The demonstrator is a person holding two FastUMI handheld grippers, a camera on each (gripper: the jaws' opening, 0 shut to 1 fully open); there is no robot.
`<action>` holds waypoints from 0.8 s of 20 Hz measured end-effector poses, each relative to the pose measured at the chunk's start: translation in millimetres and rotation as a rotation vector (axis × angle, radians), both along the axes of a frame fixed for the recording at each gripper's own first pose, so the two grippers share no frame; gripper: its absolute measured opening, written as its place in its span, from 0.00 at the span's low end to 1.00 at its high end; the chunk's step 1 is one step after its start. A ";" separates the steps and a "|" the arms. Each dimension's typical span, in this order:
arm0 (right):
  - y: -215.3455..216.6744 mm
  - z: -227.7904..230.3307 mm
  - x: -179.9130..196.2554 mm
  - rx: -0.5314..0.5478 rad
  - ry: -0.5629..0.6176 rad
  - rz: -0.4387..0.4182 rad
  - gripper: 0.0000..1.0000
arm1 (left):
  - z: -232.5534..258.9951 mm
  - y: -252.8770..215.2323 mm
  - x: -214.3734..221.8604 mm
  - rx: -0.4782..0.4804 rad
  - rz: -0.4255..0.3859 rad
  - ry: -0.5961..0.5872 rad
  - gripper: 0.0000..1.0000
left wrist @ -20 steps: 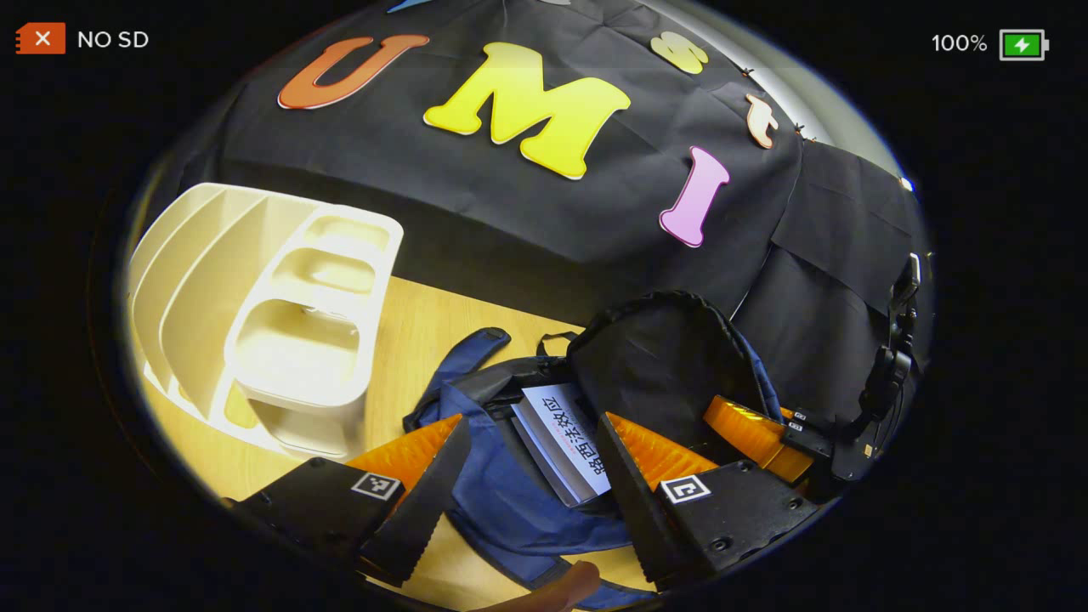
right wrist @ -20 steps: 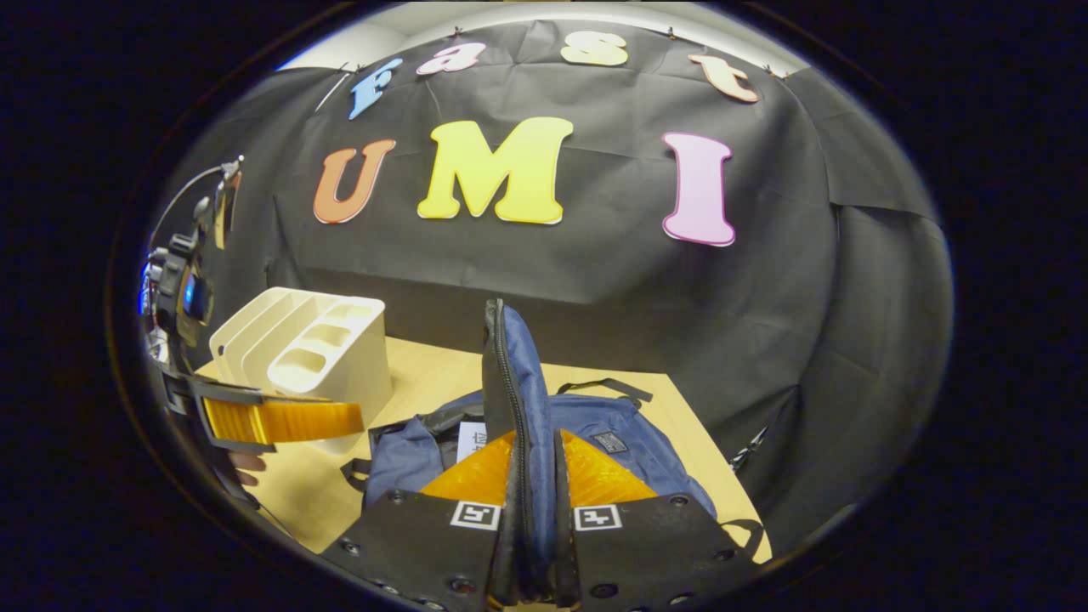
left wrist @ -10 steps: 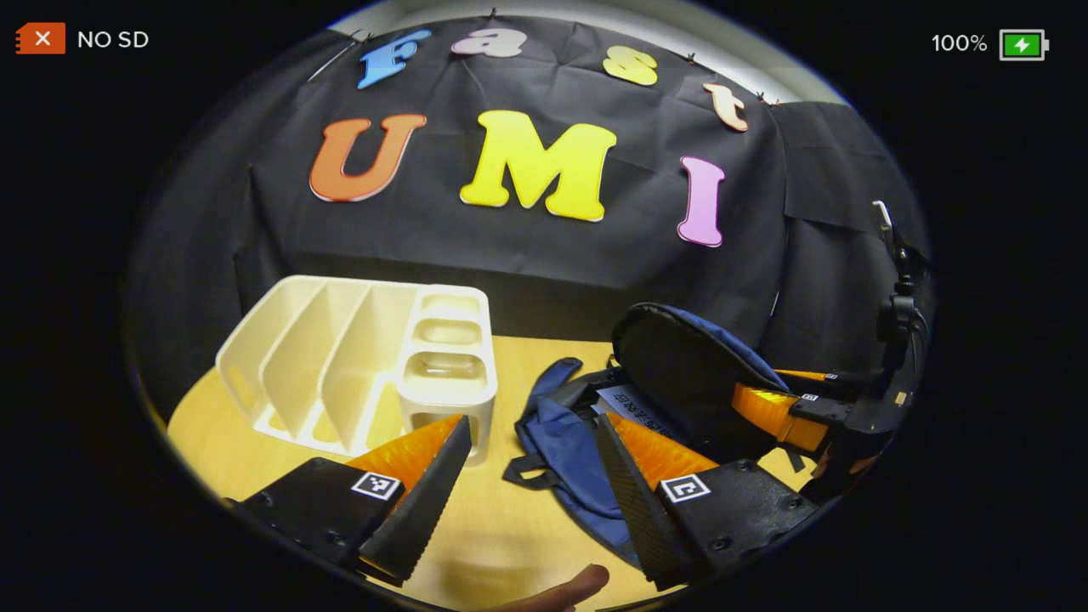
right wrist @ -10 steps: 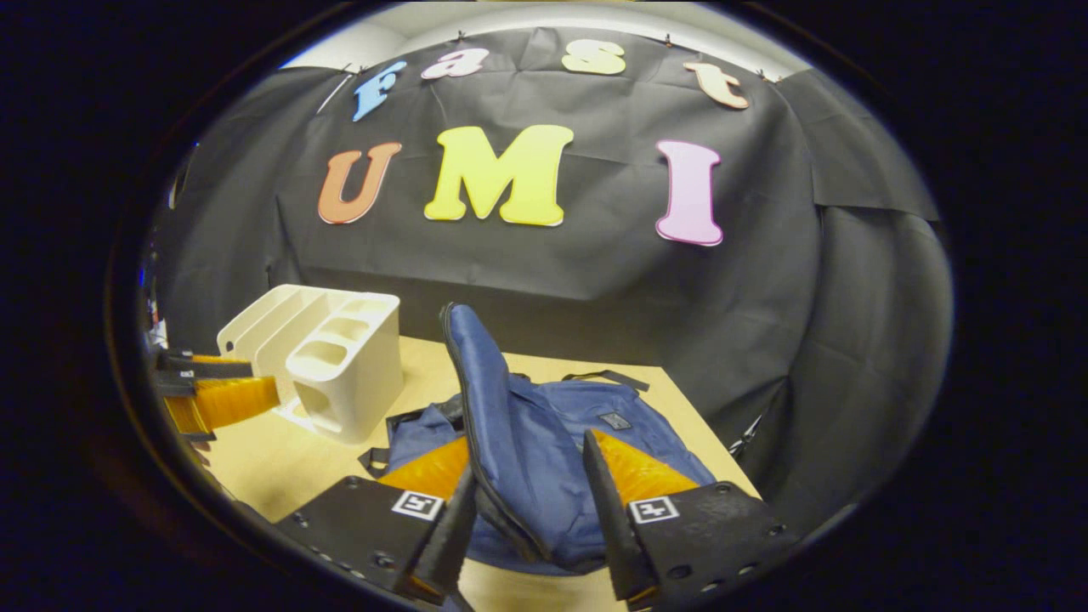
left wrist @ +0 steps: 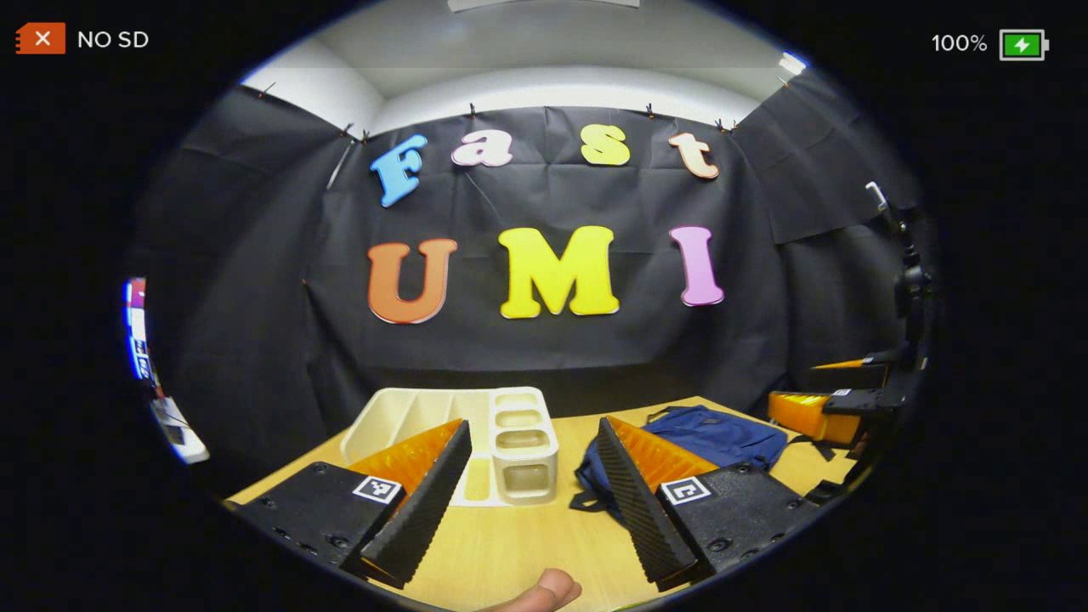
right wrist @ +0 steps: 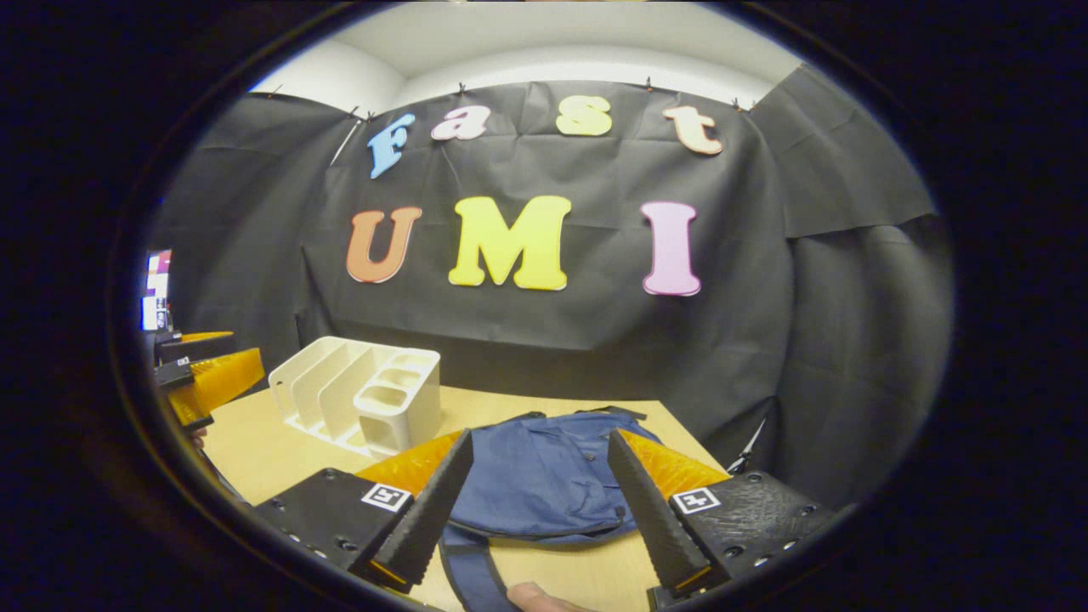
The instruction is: Open the schoolbag, grab two books from the bookshelf and put them into the schoolbag.
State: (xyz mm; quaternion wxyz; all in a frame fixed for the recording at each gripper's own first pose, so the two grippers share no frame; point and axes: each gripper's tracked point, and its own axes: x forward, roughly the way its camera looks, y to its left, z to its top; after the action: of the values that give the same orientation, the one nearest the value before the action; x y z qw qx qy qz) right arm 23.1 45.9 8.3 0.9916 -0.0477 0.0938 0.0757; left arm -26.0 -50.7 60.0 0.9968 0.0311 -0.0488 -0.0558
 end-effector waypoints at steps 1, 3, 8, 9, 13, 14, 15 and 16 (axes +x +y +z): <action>-0.6 2.8 -12.6 0.007 -0.007 0.004 0.96 | 2.6 5.7 -5.2 -0.004 0.020 0.001 0.95; 1.4 4.4 -32.2 0.016 -0.014 0.013 0.96 | -0.8 9.5 -13.6 -0.038 0.028 0.010 0.94; -0.6 18.7 -53.4 0.017 -0.106 -0.005 0.95 | -8.2 36.1 -17.3 -0.073 0.092 0.020 0.94; 2.8 17.0 -56.1 0.037 -0.110 0.005 0.99 | -10.1 34.6 -18.8 -0.073 0.084 0.020 0.95; 8.2 -2.6 -55.1 0.060 -0.106 0.048 0.99 | -30.6 26.1 -21.5 -0.072 0.040 0.063 0.95; 11.0 -9.3 -54.5 0.062 -0.094 0.057 0.95 | -33.4 26.8 -20.3 -0.056 0.047 0.079 0.95; 7.1 -17.4 -51.0 0.061 -0.083 0.045 0.95 | -33.8 31.5 -19.3 -0.048 0.069 0.082 0.95; 2.2 -23.2 -47.8 0.057 -0.073 0.034 0.93 | -32.7 31.2 -17.4 -0.043 0.074 0.074 0.95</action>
State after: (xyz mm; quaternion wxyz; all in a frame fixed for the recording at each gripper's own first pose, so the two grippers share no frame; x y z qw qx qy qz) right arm -24.7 48.0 -14.9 0.9938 -0.0238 0.0543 0.0936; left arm -43.5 -19.5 27.4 0.9997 0.0094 -0.0120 -0.0189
